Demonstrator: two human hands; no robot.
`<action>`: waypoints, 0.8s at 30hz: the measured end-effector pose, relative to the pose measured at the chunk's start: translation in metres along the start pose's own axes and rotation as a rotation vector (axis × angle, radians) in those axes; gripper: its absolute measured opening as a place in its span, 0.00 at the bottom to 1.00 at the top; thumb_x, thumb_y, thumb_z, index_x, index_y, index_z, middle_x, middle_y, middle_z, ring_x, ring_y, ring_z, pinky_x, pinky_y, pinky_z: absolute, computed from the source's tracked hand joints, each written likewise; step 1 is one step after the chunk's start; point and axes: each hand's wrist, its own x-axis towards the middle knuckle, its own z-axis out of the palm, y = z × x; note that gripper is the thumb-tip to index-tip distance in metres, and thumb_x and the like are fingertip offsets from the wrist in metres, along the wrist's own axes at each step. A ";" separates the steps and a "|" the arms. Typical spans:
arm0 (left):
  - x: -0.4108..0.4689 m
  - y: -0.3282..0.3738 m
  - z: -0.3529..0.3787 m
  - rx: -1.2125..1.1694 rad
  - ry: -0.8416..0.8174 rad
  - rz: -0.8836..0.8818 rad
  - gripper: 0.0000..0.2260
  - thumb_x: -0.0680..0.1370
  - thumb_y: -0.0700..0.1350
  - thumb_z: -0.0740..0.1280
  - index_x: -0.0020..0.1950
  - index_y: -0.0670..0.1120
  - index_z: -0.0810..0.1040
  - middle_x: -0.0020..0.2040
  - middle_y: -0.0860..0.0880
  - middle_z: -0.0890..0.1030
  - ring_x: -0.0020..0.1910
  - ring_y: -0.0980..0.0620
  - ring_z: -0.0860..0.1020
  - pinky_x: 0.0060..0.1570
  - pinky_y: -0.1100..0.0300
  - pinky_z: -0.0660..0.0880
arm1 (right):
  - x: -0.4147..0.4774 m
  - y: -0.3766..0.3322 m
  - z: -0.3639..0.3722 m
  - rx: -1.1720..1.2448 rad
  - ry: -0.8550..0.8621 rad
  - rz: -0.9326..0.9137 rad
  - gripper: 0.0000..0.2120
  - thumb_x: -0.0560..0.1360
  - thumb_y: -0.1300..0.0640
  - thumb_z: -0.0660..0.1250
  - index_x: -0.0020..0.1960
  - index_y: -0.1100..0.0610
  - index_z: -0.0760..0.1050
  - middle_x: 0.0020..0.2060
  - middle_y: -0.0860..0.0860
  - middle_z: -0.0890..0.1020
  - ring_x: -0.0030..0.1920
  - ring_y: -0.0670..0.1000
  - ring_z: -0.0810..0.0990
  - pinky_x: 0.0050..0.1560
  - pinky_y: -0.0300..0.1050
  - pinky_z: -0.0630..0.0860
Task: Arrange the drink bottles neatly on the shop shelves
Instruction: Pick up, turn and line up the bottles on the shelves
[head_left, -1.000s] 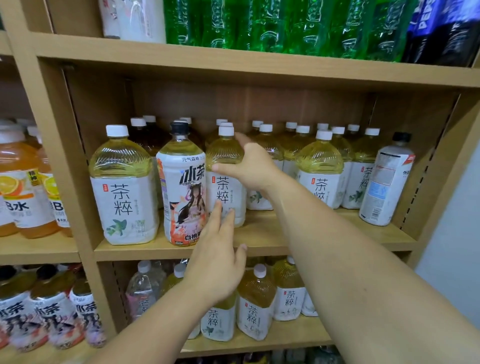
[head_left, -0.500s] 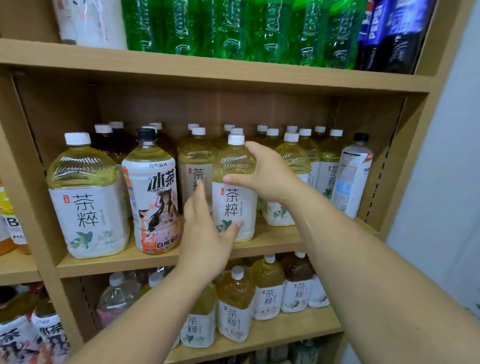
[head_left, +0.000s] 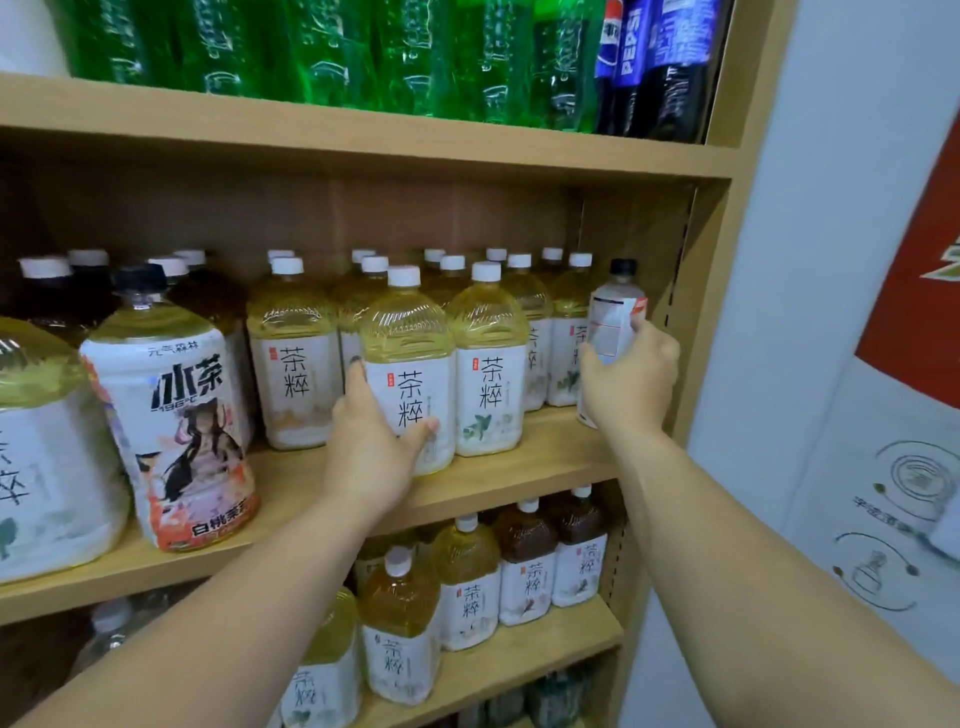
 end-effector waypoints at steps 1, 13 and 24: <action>0.002 0.001 0.004 0.010 0.006 -0.003 0.36 0.71 0.48 0.79 0.73 0.51 0.63 0.62 0.48 0.78 0.59 0.48 0.78 0.58 0.49 0.77 | 0.003 0.010 0.002 -0.001 -0.008 0.015 0.32 0.76 0.49 0.72 0.76 0.56 0.66 0.70 0.56 0.68 0.69 0.57 0.71 0.66 0.50 0.71; 0.005 0.000 0.020 0.056 -0.012 0.049 0.35 0.72 0.53 0.77 0.73 0.52 0.62 0.65 0.50 0.77 0.65 0.46 0.76 0.63 0.40 0.76 | 0.024 0.036 0.028 0.006 -0.031 0.106 0.29 0.72 0.45 0.76 0.65 0.60 0.72 0.61 0.57 0.70 0.53 0.60 0.78 0.55 0.49 0.77; 0.001 -0.002 0.024 0.138 -0.057 0.073 0.40 0.72 0.49 0.78 0.77 0.51 0.58 0.67 0.48 0.76 0.67 0.46 0.74 0.63 0.44 0.76 | 0.012 0.044 0.017 0.104 -0.076 0.078 0.31 0.76 0.45 0.73 0.71 0.57 0.64 0.62 0.55 0.79 0.59 0.57 0.80 0.55 0.52 0.79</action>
